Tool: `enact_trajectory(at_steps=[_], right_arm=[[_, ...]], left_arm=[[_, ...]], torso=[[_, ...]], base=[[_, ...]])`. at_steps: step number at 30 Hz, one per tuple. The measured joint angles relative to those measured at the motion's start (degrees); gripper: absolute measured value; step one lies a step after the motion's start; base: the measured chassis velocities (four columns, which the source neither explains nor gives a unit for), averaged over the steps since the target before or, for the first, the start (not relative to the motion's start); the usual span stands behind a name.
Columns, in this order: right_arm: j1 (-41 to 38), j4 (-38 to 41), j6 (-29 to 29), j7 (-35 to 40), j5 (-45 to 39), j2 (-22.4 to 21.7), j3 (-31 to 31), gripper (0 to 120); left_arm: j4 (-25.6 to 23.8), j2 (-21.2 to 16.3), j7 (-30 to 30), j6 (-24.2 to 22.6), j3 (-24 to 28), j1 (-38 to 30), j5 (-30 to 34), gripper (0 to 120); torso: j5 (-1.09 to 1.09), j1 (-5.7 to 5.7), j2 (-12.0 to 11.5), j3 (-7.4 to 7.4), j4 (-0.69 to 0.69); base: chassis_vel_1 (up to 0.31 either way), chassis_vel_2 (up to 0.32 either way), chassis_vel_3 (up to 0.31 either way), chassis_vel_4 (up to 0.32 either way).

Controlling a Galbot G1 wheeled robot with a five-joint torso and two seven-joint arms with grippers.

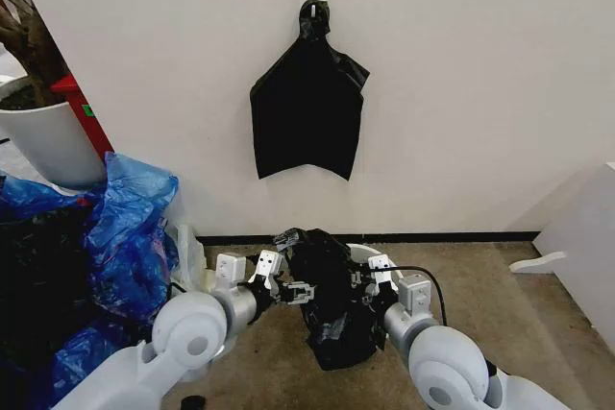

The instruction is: Place the garbage bag over the trash bin.

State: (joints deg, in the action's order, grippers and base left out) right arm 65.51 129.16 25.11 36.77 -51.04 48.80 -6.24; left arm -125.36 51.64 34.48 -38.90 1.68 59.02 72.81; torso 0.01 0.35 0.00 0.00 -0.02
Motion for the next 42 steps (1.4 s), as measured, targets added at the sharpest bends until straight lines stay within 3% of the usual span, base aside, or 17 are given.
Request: enact_trajectory(at_steps=[7, 23, 34, 42], right_arm=[[-0.02, -0.27, -0.05, -0.08, -0.73, -0.66, -0.14, 0], [0.34, -0.09, -0.37, 0.44, -1.89, 0.11, -0.63, 0], [0.27, 1.68, -0.18, 1.73, -5.05, -0.57, -0.05, 0], [0.69, 1.93, -0.04, 2.27, -7.52, -1.08, 2.13, 0]], left_arm=[[3.24, 3.24, 5.29, 1.42, 2.90, -2.93, 1.12, 100], [7.76, 8.09, 9.41, 2.07, 7.73, -4.24, -0.24, 100], [12.61, 14.28, 14.19, 3.58, 13.34, -5.91, -3.38, 100], [14.76, 15.46, 16.09, 3.88, 13.98, -6.55, -3.70, 100]], torso=[[0.00, 0.00, 0.00, 0.00, 0.00], [0.00, 0.00, 0.00, 0.00, 0.00], [-0.01, -0.01, 0.00, 0.00, 0.00], [-0.01, 0.00, 0.00, 0.00, 0.00]], base=[[0.000, 0.000, 0.000, 0.000], [0.000, 0.000, 0.000, 0.000], [0.000, 0.000, 0.000, 0.000], [0.000, 0.000, 0.000, 0.000]])
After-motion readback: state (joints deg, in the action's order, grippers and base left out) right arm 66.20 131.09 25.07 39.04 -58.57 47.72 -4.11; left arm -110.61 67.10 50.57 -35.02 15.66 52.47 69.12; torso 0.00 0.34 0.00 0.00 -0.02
